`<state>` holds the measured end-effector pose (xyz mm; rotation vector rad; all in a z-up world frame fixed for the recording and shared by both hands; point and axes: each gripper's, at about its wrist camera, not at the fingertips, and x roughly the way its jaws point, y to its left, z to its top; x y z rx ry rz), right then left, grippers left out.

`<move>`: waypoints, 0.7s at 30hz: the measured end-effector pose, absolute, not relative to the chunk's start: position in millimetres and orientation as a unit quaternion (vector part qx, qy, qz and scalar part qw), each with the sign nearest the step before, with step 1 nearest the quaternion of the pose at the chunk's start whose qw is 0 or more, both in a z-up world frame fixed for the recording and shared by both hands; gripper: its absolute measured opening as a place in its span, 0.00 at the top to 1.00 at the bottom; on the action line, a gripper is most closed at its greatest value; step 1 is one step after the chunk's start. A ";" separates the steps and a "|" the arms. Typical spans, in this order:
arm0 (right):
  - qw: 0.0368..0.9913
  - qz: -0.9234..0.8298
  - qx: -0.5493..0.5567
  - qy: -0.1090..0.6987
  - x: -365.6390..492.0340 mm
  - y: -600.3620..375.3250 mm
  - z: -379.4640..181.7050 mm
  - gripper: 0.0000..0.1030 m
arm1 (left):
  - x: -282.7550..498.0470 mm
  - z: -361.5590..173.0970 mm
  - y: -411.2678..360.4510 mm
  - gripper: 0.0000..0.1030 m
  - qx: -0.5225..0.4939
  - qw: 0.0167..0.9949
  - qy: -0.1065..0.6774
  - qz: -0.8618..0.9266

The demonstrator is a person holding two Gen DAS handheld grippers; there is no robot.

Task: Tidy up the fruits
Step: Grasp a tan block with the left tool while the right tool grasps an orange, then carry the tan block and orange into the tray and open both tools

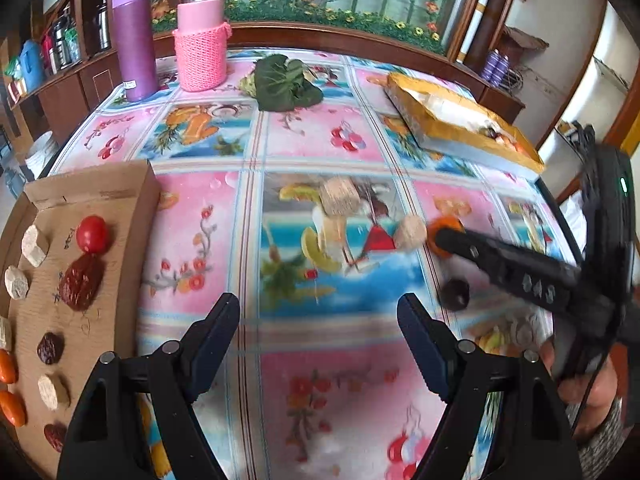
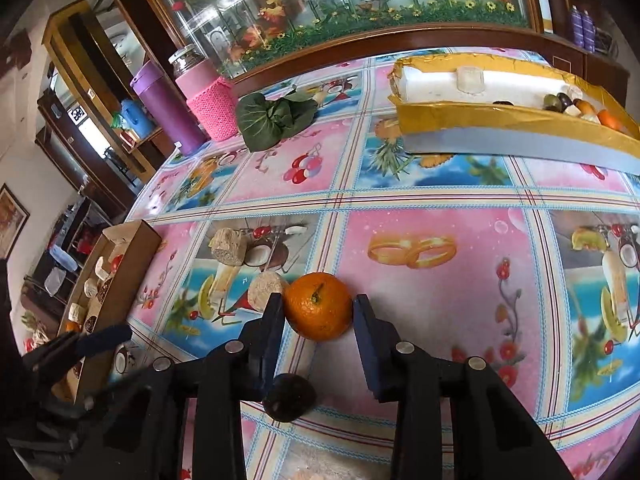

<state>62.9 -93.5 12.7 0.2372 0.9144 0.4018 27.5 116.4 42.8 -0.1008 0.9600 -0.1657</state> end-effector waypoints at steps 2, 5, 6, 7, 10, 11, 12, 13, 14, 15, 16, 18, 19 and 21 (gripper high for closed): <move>0.878 0.176 0.101 0.435 60.8 -96.1 14.7 0.64 | 41.8 46.2 117.4 0.22 -0.058 0.885 0.456 -0.074; 0.885 0.151 0.092 0.430 59.3 -103.2 17.0 0.64 | 69.9 43.9 114.4 0.22 -0.058 0.885 0.457 -0.064; 0.888 0.142 0.089 0.428 58.8 -106.0 18.3 0.64 | 81.0 40.1 110.9 0.22 -0.054 0.884 0.461 -0.063; 0.890 0.137 0.086 0.425 58.5 -108.6 19.3 0.64 | 87.6 37.7 109.1 0.22 -0.052 0.882 0.464 -0.065; 0.893 0.132 0.088 0.422 58.6 -113.3 21.3 0.64 | 108.9 25.8 96.7 0.22 -0.032 0.877 0.473 -0.070; 0.894 0.129 0.086 0.421 58.7 -113.1 21.2 0.64 | 111.6 23.9 94.5 0.22 -0.027 0.878 0.473 -0.072; 0.895 0.126 0.080 0.421 58.8 -112.3 21.0 0.64 | 114.8 21.3 90.6 0.24 -0.020 0.878 0.472 -0.074; 0.896 0.123 0.075 0.421 58.8 -111.1 20.8 0.64 | 116.3 19.5 88.1 0.32 -0.014 0.878 0.472 -0.075; 0.896 0.123 0.071 0.421 59.0 -110.5 20.3 0.64 | 117.5 17.4 85.4 0.39 -0.008 0.878 0.473 -0.076; 0.896 0.123 0.068 0.421 59.3 -109.5 19.9 0.64 | 118.1 15.5 82.1 0.52 0.001 0.877 0.474 -0.075; 0.896 0.124 0.066 0.421 59.8 -108.1 19.5 0.64 | 117.3 16.5 80.9 0.65 0.010 0.881 0.468 -0.070; 0.897 0.125 0.061 0.420 59.1 -106.1 19.6 0.64 | 115.5 17.5 78.6 0.72 0.017 0.881 0.467 -0.072; 0.898 0.125 0.058 0.419 58.8 -104.9 19.8 0.64 | 114.3 18.2 79.6 0.72 0.014 0.881 0.468 -0.073; 0.899 0.125 0.056 0.417 57.9 -104.5 20.0 0.64 | 108.5 22.1 83.0 0.72 0.004 0.881 0.467 -0.071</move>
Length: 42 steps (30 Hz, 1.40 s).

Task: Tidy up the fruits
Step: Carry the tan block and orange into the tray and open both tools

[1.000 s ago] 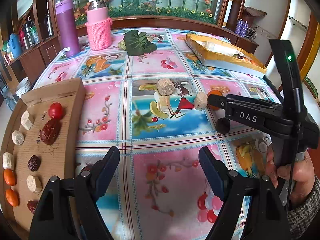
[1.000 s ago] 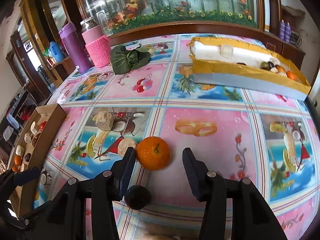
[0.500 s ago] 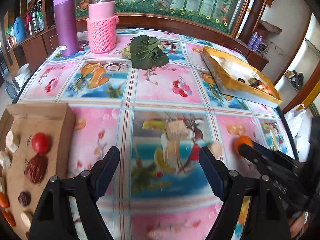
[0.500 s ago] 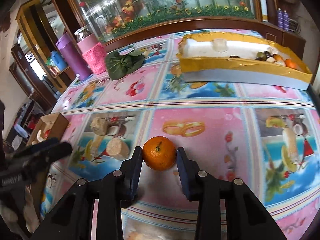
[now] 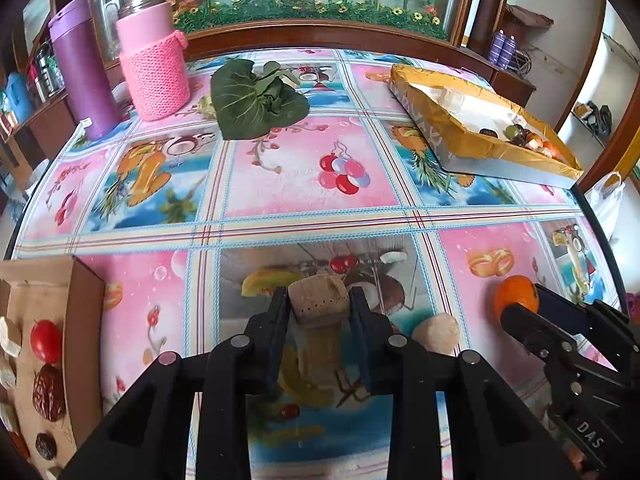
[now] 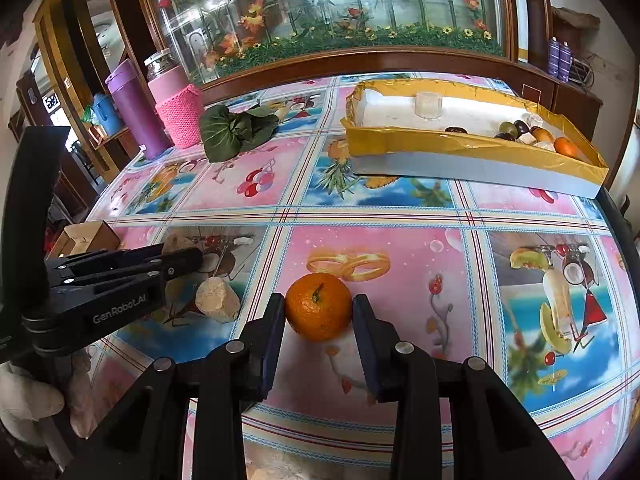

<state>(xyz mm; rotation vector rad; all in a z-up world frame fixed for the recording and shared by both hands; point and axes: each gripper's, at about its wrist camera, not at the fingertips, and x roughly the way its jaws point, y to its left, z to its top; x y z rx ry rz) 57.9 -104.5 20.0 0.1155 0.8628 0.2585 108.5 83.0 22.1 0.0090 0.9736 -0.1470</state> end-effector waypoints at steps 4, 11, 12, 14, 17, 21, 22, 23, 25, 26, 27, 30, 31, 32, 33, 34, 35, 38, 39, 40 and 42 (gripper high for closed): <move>0.903 0.126 0.051 0.407 54.6 -102.8 23.0 0.64 | 85.5 39.9 94.0 0.72 -0.014 0.887 0.455 -0.078; 0.905 0.143 0.044 0.398 45.4 -89.2 26.2 0.64 | 15.5 76.4 161.1 0.72 -0.055 0.899 0.431 -0.063; 0.905 0.147 0.043 0.396 42.9 -86.1 27.4 0.64 | 2.3 80.6 178.5 0.72 -0.061 0.901 0.427 -0.052; 0.908 0.151 0.033 0.390 34.5 -76.5 33.6 0.64 | -19.2 85.8 207.5 0.72 -0.067 0.905 0.420 -0.025; 0.907 0.173 0.033 0.382 16.3 -58.6 44.5 0.64 | -47.8 85.1 252.5 0.72 -0.075 0.904 0.420 0.023; 0.895 0.225 0.034 0.385 -12.1 -15.4 57.5 0.64 | -73.3 67.1 299.0 0.72 -0.089 0.894 0.432 0.072; 0.891 0.239 0.031 0.385 -19.1 -2.0 60.5 0.64 | -78.2 62.4 305.7 0.72 -0.090 0.892 0.434 0.083; 0.886 0.255 0.027 0.386 -26.4 12.6 63.5 0.64 | -82.9 56.8 312.5 0.72 -0.090 0.890 0.437 0.092; 0.876 0.286 0.018 0.388 -40.3 42.1 67.7 0.63 | -88.2 50.7 320.4 0.72 -0.088 0.888 0.440 0.101; 0.870 0.301 0.012 0.390 -47.5 57.9 69.5 0.63 | -90.3 47.2 322.2 0.72 -0.083 0.887 0.441 0.106; 0.865 0.314 0.005 0.391 -54.4 72.7 70.1 0.63 | -92.7 43.8 324.5 0.71 -0.076 0.886 0.443 0.112; 0.852 0.346 -0.022 0.393 -70.7 115.7 68.7 0.63 | -96.3 38.9 330.8 0.71 -0.075 0.888 0.439 0.115; 0.848 0.352 -0.029 0.394 -73.6 126.0 66.8 0.63 | -96.6 38.9 332.0 0.71 -0.077 0.889 0.437 0.114; 0.844 0.358 -0.037 0.397 -76.7 137.8 64.0 0.63 | -95.9 39.0 332.3 0.71 -0.077 0.890 0.435 0.115; 0.841 0.362 -0.044 0.400 -78.5 147.6 60.7 0.63 | -95.5 39.3 333.1 0.71 -0.077 0.891 0.433 0.116; 0.837 0.365 -0.050 0.404 -80.4 156.3 57.4 0.63 | -95.7 39.3 333.6 0.71 -0.079 0.892 0.431 0.114; 0.833 0.368 -0.058 0.408 -82.4 166.2 53.1 0.63 | -96.4 39.0 336.1 0.71 -0.087 0.892 0.429 0.110; 0.829 0.367 -0.084 0.413 -88.5 184.0 44.0 0.63 | -96.5 38.7 340.6 0.71 -0.112 0.892 0.426 0.098; 0.828 0.366 -0.093 0.414 -90.5 188.9 40.9 0.63 | -97.7 39.2 342.9 0.71 -0.121 0.893 0.424 0.094; 0.827 0.365 -0.101 0.415 -92.0 192.7 37.8 0.63 | -99.3 40.0 343.5 0.69 -0.125 0.893 0.422 0.093; 0.825 0.364 -0.113 0.418 -93.9 198.6 31.5 0.63 | -102.8 43.1 346.4 0.66 -0.141 0.895 0.415 0.087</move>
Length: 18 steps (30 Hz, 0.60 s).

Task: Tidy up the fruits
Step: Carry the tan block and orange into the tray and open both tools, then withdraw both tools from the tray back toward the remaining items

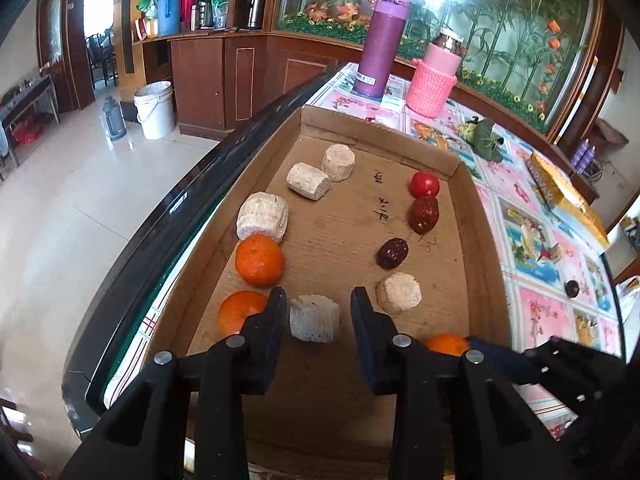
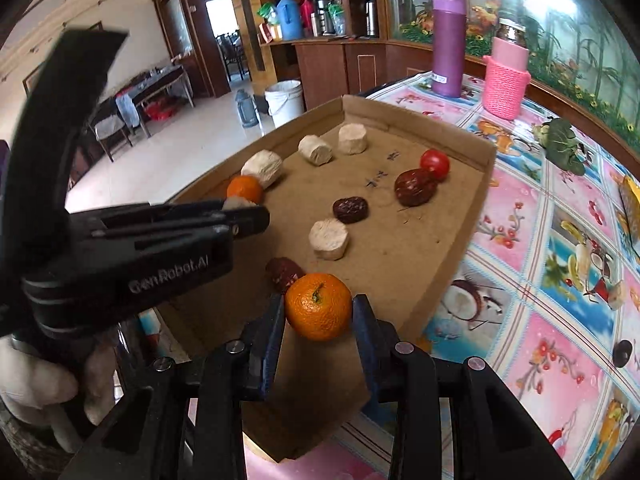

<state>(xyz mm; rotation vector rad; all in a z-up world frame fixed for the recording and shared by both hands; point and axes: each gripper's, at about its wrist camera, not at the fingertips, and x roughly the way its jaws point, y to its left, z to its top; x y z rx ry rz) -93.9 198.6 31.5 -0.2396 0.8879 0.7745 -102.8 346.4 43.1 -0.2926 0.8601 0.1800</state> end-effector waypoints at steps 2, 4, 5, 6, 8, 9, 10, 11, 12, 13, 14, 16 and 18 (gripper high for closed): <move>0.824 0.362 -0.124 0.417 -96.4 203.4 26.8 0.63 | -106.9 45.7 349.8 0.60 -0.158 0.895 0.408 0.085; 0.825 0.360 -0.133 0.415 -99.3 206.5 24.5 0.63 | -111.7 50.0 354.3 0.54 -0.175 0.896 0.399 0.087; 0.825 0.360 -0.135 0.413 -100.9 208.6 23.7 0.62 | -114.8 53.0 356.0 0.53 -0.182 0.897 0.393 0.088; 0.826 0.360 -0.138 0.411 -102.3 209.8 23.2 0.62 | -117.3 54.9 357.2 0.51 -0.186 0.897 0.390 0.090; 0.828 0.360 -0.142 0.407 -105.6 211.1 23.5 0.62 | -122.0 59.4 358.9 0.46 -0.192 0.899 0.384 0.093; 0.828 0.360 -0.143 0.406 -107.2 211.4 24.7 0.61 | -125.4 62.3 359.2 0.44 -0.195 0.900 0.379 0.094; 0.829 0.360 -0.143 0.404 -109.3 211.2 26.1 0.59 | -127.7 64.7 359.4 0.43 -0.196 0.901 0.376 0.096; 0.831 0.360 -0.143 0.399 -112.0 209.8 29.0 0.53 | -131.0 67.9 358.6 0.43 -0.199 0.902 0.372 0.096; 0.834 0.360 -0.141 0.394 -113.8 208.7 31.9 0.46 | -132.9 70.0 358.7 0.42 -0.199 0.902 0.370 0.096; 0.837 0.361 -0.139 0.388 -116.4 206.2 35.7 0.43 | -135.3 72.8 357.2 0.40 -0.200 0.904 0.367 0.095; 0.841 0.361 -0.135 0.380 -119.2 202.4 40.2 0.41 | -136.2 73.7 356.6 0.40 -0.199 0.904 0.365 0.095; 0.848 0.358 -0.128 0.369 -124.4 193.7 48.1 0.39 | -139.4 77.7 351.4 0.37 -0.196 0.907 0.362 0.091; 0.855 0.353 -0.118 0.363 -128.1 181.9 55.0 0.36 | -142.5 82.4 343.4 0.35 -0.191 0.909 0.360 0.085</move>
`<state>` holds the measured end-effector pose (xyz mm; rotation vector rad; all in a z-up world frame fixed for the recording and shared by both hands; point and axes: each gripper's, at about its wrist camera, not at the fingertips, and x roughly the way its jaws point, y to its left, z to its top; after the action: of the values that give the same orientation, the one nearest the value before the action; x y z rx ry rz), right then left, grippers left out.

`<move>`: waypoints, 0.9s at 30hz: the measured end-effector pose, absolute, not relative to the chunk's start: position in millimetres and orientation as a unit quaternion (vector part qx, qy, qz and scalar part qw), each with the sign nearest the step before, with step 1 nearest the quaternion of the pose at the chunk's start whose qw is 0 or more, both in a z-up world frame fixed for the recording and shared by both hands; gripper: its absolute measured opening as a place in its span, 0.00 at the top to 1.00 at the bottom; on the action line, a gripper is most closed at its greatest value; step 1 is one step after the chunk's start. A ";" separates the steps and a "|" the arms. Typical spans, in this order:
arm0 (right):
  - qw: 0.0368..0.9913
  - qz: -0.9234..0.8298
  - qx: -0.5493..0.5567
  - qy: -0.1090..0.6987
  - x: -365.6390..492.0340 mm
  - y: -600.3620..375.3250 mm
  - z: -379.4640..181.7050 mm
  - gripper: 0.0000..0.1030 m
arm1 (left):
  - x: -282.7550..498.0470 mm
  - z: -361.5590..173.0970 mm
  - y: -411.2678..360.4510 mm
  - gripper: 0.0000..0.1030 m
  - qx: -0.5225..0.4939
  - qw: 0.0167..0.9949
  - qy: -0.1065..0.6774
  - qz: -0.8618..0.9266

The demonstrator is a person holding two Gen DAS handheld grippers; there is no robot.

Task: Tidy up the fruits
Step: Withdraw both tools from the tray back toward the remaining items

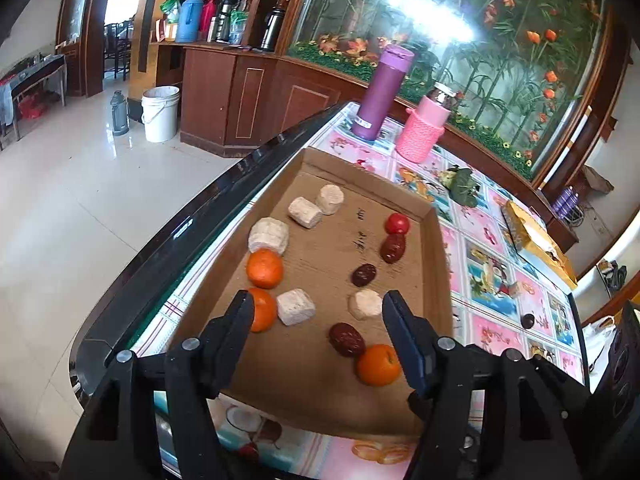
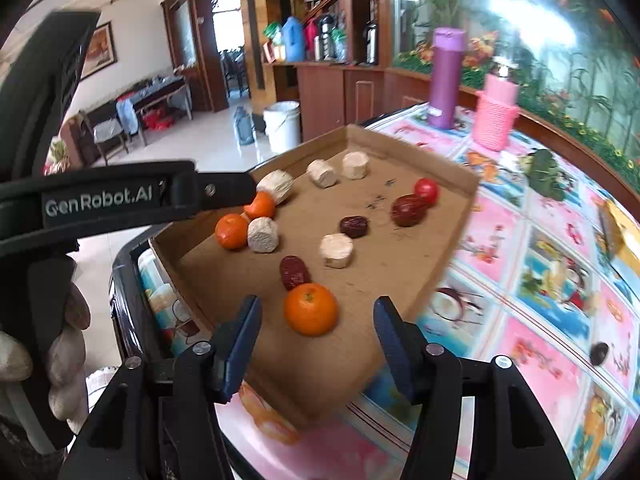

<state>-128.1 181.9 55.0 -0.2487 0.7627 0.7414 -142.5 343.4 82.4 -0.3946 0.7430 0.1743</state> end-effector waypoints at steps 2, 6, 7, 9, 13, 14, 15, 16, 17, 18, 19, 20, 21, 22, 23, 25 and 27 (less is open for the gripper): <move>0.861 0.344 -0.107 0.359 -130.8 166.3 60.0 0.35 | -145.9 86.7 335.5 0.32 -0.185 0.912 0.358 0.079; 0.875 0.314 -0.079 0.359 -132.3 124.5 67.7 0.32 | -152.1 96.5 313.5 0.28 -0.170 0.919 0.351 0.059; 0.879 0.305 -0.071 0.360 -130.8 112.0 68.6 0.32 | -152.6 97.8 309.4 0.28 -0.167 0.920 0.351 0.055; 0.887 0.281 -0.053 0.362 -130.2 82.7 69.3 0.29 | -153.1 100.5 295.5 0.27 -0.156 0.922 0.352 0.042; 0.903 0.216 -0.027 0.370 -126.8 18.5 66.3 0.29 | -148.3 98.5 268.4 0.27 -0.134 0.922 0.362 0.018; 0.906 0.197 -0.020 0.374 -124.3 0.6 65.0 0.29 | -146.7 97.6 263.6 0.27 -0.131 0.922 0.364 0.013; 0.908 0.179 -0.010 0.379 -120.7 -16.7 63.7 0.29 | -145.1 96.5 257.9 0.27 -0.127 0.921 0.367 0.008; 0.908 0.164 0.000 0.385 -117.0 -32.5 62.2 0.29 | -142.9 94.8 250.5 0.27 -0.121 0.920 0.372 0.003; 0.909 0.147 0.013 0.390 -114.1 -49.7 60.5 0.29 | -141.4 93.5 246.6 0.27 -0.118 0.920 0.374 0.000; 0.909 0.137 0.022 0.393 -111.3 -61.1 60.8 0.29 | -138.9 91.0 240.0 0.27 -0.113 0.918 0.379 -0.005; 0.909 0.128 0.031 0.397 -109.0 -71.4 59.8 0.29 | -137.7 89.0 235.8 0.27 -0.110 0.917 0.383 -0.009; 0.908 0.119 0.037 0.400 -106.0 -81.3 58.6 0.29 | -134.7 86.1 228.9 0.27 -0.105 0.915 0.388 -0.015; 0.908 0.115 0.040 0.402 -105.0 -87.8 57.4 0.29 | -133.4 84.3 224.8 0.27 -0.101 0.914 0.392 -0.018; 0.907 0.111 0.040 0.404 -102.2 -92.0 55.7 0.29 | -132.2 82.6 220.6 0.27 -0.097 0.913 0.395 -0.021; 0.906 0.108 0.039 0.407 -98.5 -94.7 53.6 0.29 | -130.6 81.1 216.6 0.27 -0.093 0.912 0.398 -0.024; 0.902 0.108 0.040 0.416 -90.9 -98.0 48.5 0.29 | -127.7 78.6 209.5 0.27 -0.086 0.910 0.404 -0.028; 0.898 0.109 0.046 0.423 -83.2 -98.6 42.7 0.29 | -124.0 75.1 204.3 0.27 -0.080 0.908 0.409 -0.030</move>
<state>-83.2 -98.6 42.7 0.0944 0.8769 0.2253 -124.0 204.3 75.1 -0.1645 0.8443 -0.0627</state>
